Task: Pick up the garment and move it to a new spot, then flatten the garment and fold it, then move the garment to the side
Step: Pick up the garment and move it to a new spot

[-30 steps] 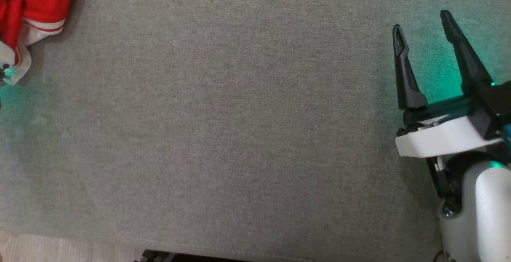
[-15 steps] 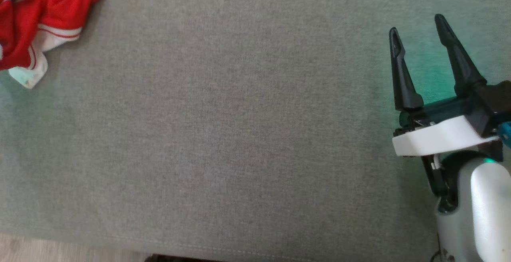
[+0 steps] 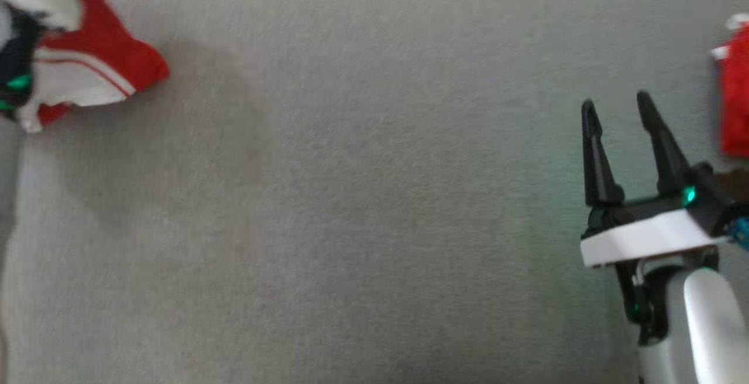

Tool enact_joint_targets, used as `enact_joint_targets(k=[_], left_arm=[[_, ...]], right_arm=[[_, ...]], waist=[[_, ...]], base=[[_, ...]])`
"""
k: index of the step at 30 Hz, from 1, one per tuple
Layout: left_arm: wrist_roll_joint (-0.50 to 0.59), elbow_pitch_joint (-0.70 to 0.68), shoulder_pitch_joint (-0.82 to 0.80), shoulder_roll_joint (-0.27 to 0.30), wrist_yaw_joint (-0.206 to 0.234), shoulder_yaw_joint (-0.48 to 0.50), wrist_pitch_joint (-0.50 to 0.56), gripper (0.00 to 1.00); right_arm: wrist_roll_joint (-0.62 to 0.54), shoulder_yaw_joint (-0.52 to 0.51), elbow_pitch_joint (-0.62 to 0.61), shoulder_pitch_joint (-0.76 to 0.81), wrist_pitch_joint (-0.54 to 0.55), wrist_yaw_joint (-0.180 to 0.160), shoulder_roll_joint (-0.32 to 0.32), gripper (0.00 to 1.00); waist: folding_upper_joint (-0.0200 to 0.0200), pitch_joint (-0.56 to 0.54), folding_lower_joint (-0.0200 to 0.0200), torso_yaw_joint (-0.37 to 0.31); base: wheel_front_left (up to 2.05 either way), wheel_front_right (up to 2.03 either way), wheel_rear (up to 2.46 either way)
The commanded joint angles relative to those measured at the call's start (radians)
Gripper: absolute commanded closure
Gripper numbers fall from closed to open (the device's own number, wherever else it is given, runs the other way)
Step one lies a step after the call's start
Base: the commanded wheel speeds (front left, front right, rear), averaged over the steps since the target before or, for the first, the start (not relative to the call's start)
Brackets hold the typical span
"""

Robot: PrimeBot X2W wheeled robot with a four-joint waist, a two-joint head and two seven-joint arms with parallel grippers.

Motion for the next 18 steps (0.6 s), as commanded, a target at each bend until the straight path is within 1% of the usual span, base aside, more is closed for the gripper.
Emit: enact_joint_targets(k=[1,4,6,7,9,11,14,18], left_arm=[[0.003,-0.102,-0.062,0.02,0.016,0.01,0.028,1.0],[-0.006,-0.197,-0.062,-0.028,0.031,-0.022,0.066,1.0],[-0.022,-0.254,-0.06,-0.07,0.047,-0.037,0.086,1.0],[-0.022,-0.254,-0.06,-0.07,0.047,-0.037,0.086,1.0],[-0.056,-0.301,-0.057,-0.13,0.074,-0.043,0.103,1.0],[-0.065,-0.339,-0.053,-0.174,0.093,-0.059,0.107,1.0],[-0.082,-0.361,-0.019,-0.231,0.122,-0.077,0.101,1.0],[-0.085,-0.313,0.075,-0.264,0.148,-0.089,0.052,1.0]], right_arm=[[0.023,0.02,-0.009,0.011,-0.025,-0.001,0.0,0.0],[0.046,0.014,0.017,0.034,-0.047,-0.001,0.0,0.0],[0.056,0.011,0.031,0.046,-0.057,-0.001,0.0,0.0],[0.056,0.011,0.031,0.046,-0.057,-0.001,0.0,0.0],[0.06,0.002,0.041,0.057,-0.065,-0.001,0.0,0.0],[0.064,-0.004,0.049,0.062,-0.071,-0.001,0.0,0.0],[0.072,0.003,0.058,0.057,-0.081,-0.001,0.0,0.0],[0.081,0.024,0.07,0.039,-0.094,-0.001,0.0,0.0]], waist=[[-0.0001,-0.11,0.0003,-0.085],[-0.0001,-0.152,0.0003,-0.122],[-0.0001,-0.167,0.0003,-0.144],[-0.0001,-0.167,0.0003,-0.144],[-0.0001,-0.171,0.0003,-0.156],[-0.0001,-0.162,0.0003,-0.167],[-0.0001,-0.135,0.0003,-0.183],[-0.0001,-0.089,0.0003,-0.203]], base=[[0.0,0.0,0.0],[0.0,0.0,0.0],[0.0,0.0,0.0],[0.0,0.0,0.0],[0.0,0.0,0.0],[0.0,0.0,0.0],[0.0,0.0,0.0],[0.0,0.0,0.0]])
